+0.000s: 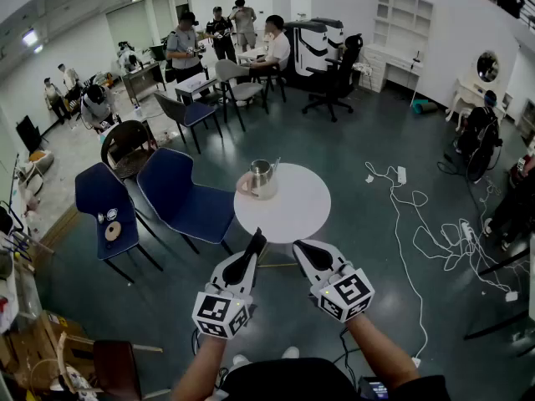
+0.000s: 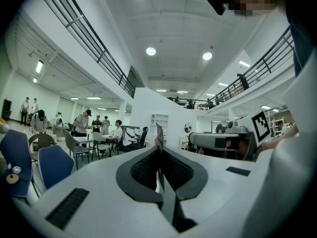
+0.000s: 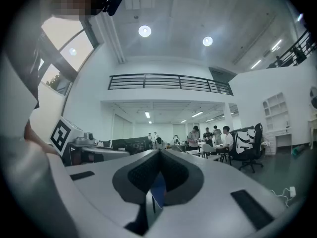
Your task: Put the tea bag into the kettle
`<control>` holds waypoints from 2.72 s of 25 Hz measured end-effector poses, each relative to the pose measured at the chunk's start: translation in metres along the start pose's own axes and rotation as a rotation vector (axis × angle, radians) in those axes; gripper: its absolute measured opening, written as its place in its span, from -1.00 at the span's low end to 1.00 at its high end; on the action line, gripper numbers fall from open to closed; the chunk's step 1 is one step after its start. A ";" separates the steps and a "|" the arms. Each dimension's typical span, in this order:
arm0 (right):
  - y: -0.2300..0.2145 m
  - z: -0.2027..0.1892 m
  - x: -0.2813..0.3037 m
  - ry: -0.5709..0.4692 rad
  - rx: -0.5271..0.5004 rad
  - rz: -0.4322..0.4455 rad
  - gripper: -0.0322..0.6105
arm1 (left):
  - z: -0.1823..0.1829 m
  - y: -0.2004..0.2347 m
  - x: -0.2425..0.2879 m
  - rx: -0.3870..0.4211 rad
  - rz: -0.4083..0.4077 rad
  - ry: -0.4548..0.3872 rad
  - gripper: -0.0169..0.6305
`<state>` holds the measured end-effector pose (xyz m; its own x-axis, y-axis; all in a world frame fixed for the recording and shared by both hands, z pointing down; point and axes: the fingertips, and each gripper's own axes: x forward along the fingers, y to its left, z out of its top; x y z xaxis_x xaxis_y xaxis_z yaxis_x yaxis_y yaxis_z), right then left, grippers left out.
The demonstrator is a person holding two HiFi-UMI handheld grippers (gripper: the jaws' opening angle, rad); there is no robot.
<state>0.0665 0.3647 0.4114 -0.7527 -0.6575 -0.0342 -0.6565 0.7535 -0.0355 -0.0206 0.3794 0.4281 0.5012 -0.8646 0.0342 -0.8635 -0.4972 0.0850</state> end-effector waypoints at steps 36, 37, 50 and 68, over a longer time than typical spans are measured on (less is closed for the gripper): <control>-0.110 0.001 0.114 0.001 0.008 0.005 -0.84 | 0.016 0.093 0.129 -0.001 0.010 0.001 -0.89; -0.114 0.001 0.122 0.002 0.009 0.006 -0.84 | 0.018 0.100 0.136 -0.001 0.009 0.000 -0.89; -0.176 0.002 0.223 0.009 0.057 -0.010 -0.84 | 0.029 0.192 0.225 0.002 -0.012 0.026 -0.89; -0.212 -0.007 0.396 0.021 0.041 -0.053 -0.84 | 0.037 0.359 0.292 0.012 -0.046 0.032 -0.89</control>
<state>-0.0928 -0.0557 0.4123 -0.7179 -0.6961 -0.0103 -0.6935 0.7164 -0.0772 -0.1867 -0.0542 0.4320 0.5421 -0.8380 0.0623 -0.8398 -0.5376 0.0754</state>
